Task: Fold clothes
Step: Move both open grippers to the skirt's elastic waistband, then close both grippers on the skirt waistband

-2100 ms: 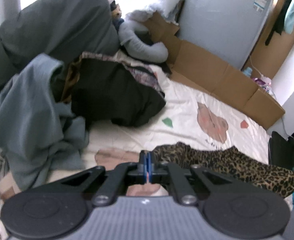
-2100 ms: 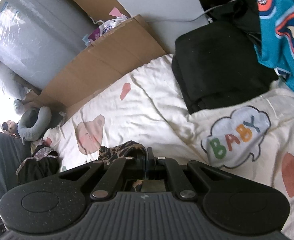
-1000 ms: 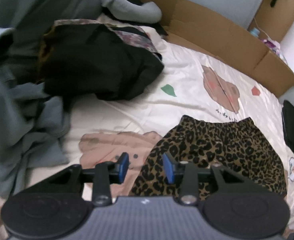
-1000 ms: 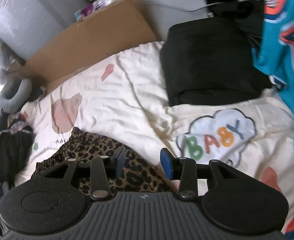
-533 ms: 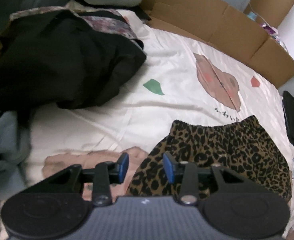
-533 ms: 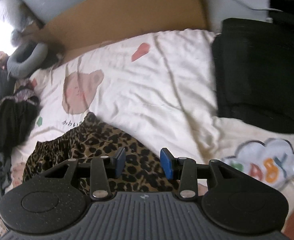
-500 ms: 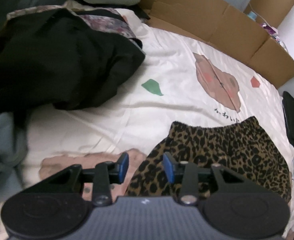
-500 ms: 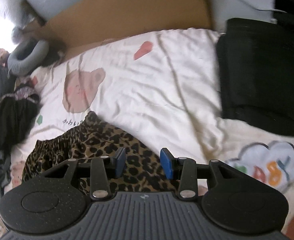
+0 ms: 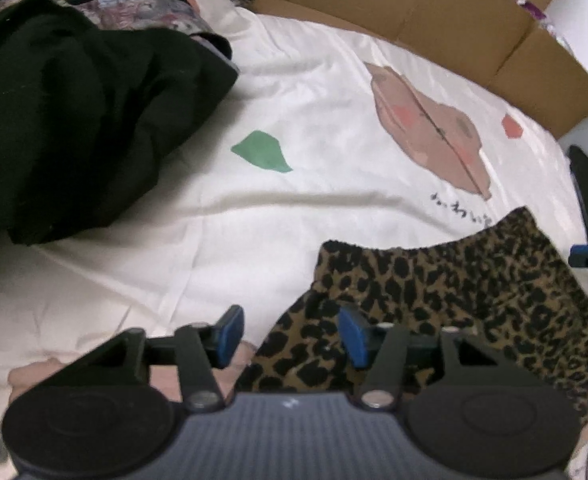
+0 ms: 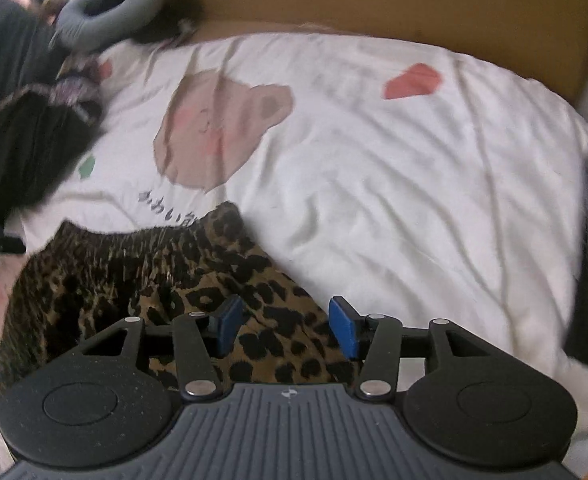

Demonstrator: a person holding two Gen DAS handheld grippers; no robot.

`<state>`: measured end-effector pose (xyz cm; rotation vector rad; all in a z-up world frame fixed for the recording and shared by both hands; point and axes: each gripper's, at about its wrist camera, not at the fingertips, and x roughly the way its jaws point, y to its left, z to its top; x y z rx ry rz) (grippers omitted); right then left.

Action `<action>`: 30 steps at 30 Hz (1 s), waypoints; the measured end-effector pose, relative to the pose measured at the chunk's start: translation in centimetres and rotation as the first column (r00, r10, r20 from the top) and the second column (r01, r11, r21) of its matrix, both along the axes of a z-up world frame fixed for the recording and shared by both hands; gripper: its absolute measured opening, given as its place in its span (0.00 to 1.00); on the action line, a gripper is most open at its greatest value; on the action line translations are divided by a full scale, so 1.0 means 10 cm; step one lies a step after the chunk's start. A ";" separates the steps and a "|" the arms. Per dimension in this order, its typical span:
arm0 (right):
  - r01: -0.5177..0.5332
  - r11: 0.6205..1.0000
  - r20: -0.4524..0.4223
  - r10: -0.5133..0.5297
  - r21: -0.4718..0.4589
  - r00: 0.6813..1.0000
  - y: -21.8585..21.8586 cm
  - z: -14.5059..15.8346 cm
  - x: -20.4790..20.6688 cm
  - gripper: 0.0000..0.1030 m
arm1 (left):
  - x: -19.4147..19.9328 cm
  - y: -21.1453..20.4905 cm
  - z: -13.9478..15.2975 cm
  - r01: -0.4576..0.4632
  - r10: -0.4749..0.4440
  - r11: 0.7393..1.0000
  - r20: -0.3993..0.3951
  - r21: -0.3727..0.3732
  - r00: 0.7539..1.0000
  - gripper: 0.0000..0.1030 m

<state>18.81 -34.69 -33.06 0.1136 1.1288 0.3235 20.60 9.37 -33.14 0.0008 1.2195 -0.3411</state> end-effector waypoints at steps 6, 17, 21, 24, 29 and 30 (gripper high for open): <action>0.131 0.991 -0.004 -0.131 0.038 0.991 0.09 -0.21 0.16 0.55 | 0.02 -0.13 -0.20 0.079 -0.079 0.997 0.005 0.021 0.997 0.67; 0.053 0.998 0.023 -0.052 -0.031 0.998 0.23 -0.43 0.01 0.59 | -0.09 -0.11 -0.37 0.066 -0.065 0.997 -0.018 0.035 0.998 0.49; 0.006 0.999 0.052 -0.004 -0.045 0.999 0.28 -0.42 -0.01 0.34 | -0.11 -0.08 -0.34 0.070 -0.071 0.996 0.013 0.063 0.997 0.07; 0.000 1.000 0.059 0.001 -0.021 0.998 0.26 -0.39 0.00 0.11 | -0.10 -0.05 -0.30 0.073 -0.074 0.996 0.023 0.052 0.997 0.04; -0.007 1.000 0.100 0.006 0.003 0.995 0.21 -0.29 -0.03 0.01 | -0.08 -0.02 -0.21 0.041 -0.044 0.999 0.068 0.036 0.997 0.02; -0.006 1.000 0.108 0.006 0.000 0.994 0.20 -0.27 -0.03 0.01 | -0.07 -0.01 -0.18 0.031 -0.034 0.999 0.079 0.031 0.996 0.01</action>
